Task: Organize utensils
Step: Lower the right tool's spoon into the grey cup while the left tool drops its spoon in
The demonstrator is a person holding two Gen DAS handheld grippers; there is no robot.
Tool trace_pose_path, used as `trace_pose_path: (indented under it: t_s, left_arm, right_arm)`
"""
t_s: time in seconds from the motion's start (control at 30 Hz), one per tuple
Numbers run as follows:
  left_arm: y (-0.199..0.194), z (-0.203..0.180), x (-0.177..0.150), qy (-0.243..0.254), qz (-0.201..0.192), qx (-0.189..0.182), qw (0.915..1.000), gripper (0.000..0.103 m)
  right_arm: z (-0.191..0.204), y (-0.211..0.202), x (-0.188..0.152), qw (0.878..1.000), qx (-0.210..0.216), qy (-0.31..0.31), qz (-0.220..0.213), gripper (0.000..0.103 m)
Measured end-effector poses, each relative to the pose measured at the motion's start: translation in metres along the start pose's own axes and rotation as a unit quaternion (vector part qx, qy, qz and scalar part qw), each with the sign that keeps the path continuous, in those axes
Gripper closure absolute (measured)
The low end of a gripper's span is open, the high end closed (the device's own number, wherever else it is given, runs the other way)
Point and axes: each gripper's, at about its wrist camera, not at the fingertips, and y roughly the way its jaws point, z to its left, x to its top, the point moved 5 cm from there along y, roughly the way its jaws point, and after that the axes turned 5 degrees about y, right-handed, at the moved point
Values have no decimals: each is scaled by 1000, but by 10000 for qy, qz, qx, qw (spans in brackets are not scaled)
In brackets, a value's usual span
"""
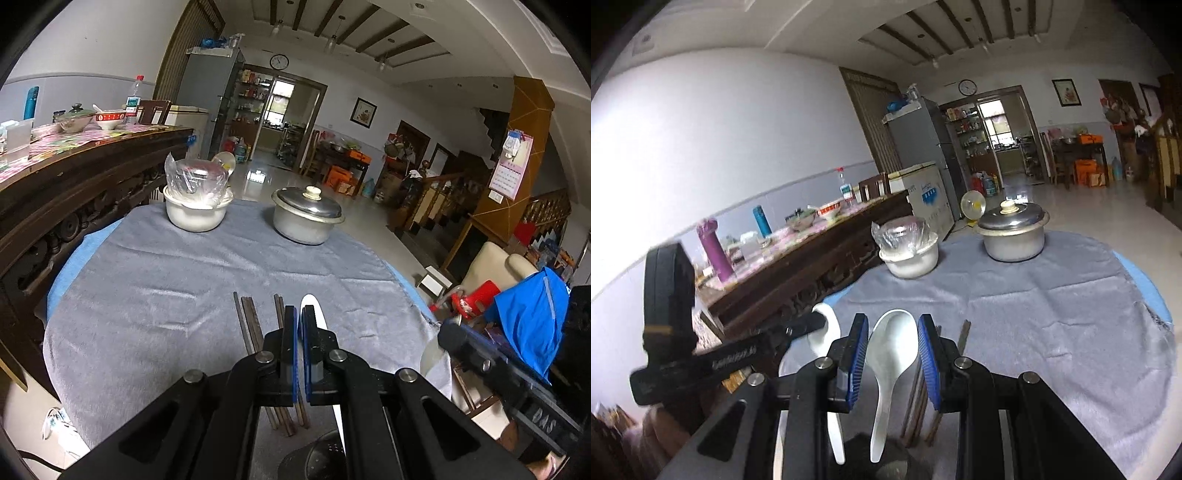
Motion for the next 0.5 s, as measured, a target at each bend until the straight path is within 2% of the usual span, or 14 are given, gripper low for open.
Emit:
trace_pose_path:
  t_s: [0.27,0.5]
  left_arm:
    - [5,1,-16,204,137,189,9995,101]
    - [7,-2,-28,279,270,122,9992,101]
  right_arm:
    - [-3,0,-27,9995,-101,-51,308,73]
    - [-3,-6,-32,9993,-69,-16,368,73]
